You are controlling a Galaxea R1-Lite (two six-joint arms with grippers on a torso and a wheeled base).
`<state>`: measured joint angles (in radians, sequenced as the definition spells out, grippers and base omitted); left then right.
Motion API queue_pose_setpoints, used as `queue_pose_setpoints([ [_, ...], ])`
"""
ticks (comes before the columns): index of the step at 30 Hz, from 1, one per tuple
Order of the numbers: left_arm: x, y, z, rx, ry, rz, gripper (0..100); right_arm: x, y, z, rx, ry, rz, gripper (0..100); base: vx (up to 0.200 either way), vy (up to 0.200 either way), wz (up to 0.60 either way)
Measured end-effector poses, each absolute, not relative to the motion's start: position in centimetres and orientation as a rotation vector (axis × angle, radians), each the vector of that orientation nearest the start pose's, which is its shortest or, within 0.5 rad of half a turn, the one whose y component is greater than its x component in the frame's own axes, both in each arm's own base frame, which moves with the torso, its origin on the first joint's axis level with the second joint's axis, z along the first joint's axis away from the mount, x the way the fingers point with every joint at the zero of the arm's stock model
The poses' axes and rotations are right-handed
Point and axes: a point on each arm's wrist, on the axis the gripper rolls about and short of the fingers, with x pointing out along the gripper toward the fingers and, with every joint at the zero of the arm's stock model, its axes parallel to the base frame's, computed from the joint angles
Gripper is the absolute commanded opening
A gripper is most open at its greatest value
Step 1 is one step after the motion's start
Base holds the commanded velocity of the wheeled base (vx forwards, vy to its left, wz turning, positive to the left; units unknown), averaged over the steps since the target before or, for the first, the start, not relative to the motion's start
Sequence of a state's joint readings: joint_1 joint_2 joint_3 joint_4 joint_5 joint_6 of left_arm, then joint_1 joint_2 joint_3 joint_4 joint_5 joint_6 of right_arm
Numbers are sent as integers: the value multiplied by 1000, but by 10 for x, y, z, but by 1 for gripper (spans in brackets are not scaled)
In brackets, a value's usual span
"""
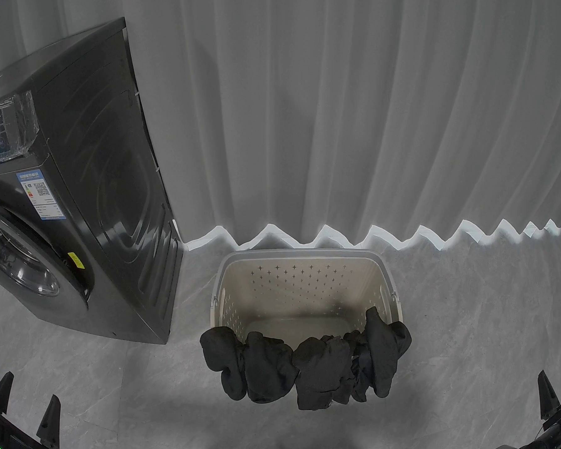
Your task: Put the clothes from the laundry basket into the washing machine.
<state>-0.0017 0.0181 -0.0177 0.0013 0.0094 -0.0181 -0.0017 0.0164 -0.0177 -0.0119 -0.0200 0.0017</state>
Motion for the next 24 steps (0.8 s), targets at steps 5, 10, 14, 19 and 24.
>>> queue_pose_setpoints([
  [5,-23,0,81,-17,2,7,100,-23,0,82,2,-13,-21,100,0,0,0],
  [10,-23,0,81,-19,2,7,100,-23,0,82,2,-13,-22,100,120,0,0],
  [14,-23,0,81,-18,1,7,100,-23,0,82,2,-13,-21,100,150,0,0],
  [19,-23,0,81,-16,2,6,100,-23,0,82,2,-13,-21,100,0,0,0],
  [24,-23,0,81,-15,2,6,100,-23,0,82,2,-13,-21,100,0,0,0],
])
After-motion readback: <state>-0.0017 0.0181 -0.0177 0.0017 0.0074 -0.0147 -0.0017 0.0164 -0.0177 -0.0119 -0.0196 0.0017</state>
